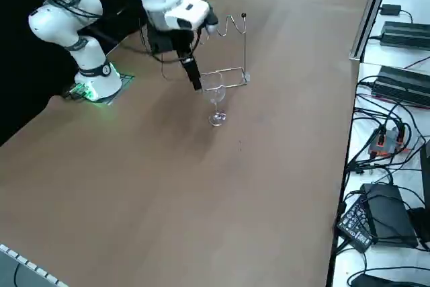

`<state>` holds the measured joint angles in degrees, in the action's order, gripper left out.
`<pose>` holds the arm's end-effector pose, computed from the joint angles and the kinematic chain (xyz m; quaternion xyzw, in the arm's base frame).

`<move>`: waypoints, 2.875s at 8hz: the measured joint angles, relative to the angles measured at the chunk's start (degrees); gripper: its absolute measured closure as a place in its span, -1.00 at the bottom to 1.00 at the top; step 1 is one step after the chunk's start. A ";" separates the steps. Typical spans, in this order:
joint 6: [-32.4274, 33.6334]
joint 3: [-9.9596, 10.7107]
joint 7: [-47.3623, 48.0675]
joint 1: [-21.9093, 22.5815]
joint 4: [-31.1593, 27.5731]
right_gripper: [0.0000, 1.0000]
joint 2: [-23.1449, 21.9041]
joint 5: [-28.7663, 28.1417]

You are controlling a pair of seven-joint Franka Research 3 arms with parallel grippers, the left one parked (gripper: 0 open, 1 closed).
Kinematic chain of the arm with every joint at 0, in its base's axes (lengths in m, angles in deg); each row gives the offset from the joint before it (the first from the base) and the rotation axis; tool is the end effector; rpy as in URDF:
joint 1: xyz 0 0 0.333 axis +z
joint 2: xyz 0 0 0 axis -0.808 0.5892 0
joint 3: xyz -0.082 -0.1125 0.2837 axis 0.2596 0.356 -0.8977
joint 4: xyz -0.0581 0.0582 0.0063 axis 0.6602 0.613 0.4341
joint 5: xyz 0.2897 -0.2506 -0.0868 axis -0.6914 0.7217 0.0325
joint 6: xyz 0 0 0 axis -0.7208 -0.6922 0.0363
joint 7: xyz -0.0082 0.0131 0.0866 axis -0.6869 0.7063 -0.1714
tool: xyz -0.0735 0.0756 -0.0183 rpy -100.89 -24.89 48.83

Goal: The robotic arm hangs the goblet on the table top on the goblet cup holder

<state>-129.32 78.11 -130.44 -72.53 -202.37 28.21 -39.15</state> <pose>0.5416 -0.1511 0.4382 -0.9171 -0.3889 -0.0617 0.0631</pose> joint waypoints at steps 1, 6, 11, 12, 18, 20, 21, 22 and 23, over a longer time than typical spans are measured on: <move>-1.20 0.05 -7.58 -1.18 -0.27 -1.00 1.60 -3.18; -4.75 0.29 -41.45 -5.83 -0.15 -1.00 11.27 -19.93; -4.79 0.31 -61.50 -7.44 1.74 -1.00 21.63 -32.35; -4.67 0.31 -62.48 -7.96 2.50 -1.00 23.46 -33.02; -1.38 -0.37 -71.26 -7.91 3.29 -1.00 29.04 -41.28; -0.29 -0.46 -72.39 -7.81 3.35 -1.00 29.48 -41.64; -0.13 -0.48 -72.55 -7.73 3.37 -1.00 29.48 -41.67; -0.11 -0.49 -72.59 -7.57 3.37 -1.00 29.55 -41.69; -0.11 -0.51 -72.60 -7.36 3.31 -1.00 29.79 -41.72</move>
<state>-129.43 77.61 -203.04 -79.89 -199.07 58.00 -80.86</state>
